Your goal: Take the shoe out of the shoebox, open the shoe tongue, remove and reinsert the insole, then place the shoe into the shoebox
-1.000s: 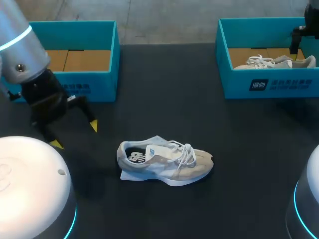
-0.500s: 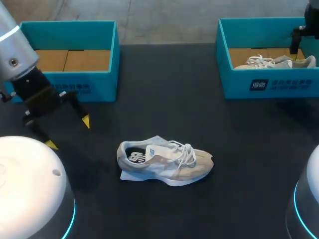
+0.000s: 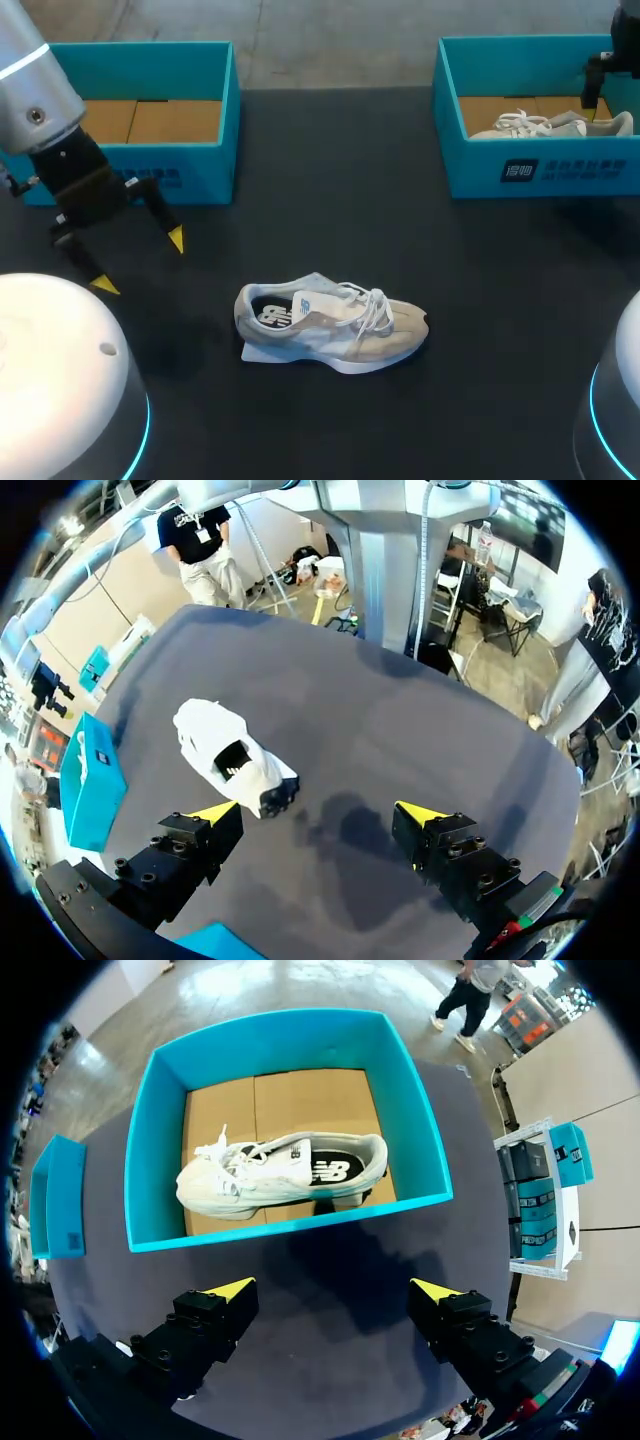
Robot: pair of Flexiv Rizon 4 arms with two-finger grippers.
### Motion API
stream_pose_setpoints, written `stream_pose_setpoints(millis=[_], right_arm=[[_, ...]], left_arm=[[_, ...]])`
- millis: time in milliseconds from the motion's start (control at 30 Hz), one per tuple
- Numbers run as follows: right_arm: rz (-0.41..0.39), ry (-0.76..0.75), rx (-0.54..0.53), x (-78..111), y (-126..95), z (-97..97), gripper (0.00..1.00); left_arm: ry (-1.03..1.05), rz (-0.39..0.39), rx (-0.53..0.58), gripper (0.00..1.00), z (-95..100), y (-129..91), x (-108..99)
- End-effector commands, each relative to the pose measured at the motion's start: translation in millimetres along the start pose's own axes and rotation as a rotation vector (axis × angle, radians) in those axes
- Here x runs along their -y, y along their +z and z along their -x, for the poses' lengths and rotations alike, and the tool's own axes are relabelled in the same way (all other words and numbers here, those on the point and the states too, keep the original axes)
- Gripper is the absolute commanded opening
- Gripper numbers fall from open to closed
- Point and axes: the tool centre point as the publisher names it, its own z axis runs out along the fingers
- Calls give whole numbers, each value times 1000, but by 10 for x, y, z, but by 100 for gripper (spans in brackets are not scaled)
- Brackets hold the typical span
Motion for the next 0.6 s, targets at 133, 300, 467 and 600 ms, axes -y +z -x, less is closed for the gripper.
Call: stream_pose_setpoints(millis=[133, 300, 467, 600], right_arm=[[1, 0, 0, 6, -1, 2, 100], [1, 0, 0, 6, -1, 2, 100], [1, 0, 0, 6, -1, 2, 100], [1, 0, 0, 6, -1, 2, 100]], left_arm=[[-228, -137, 203, 100, 59, 70, -89], [-461, -293, 311, 100, 50, 42, -211], [-605, -376, 368, 100, 41, 82, -294], [-706, -452, 386, 100, 34, 179, -357]])
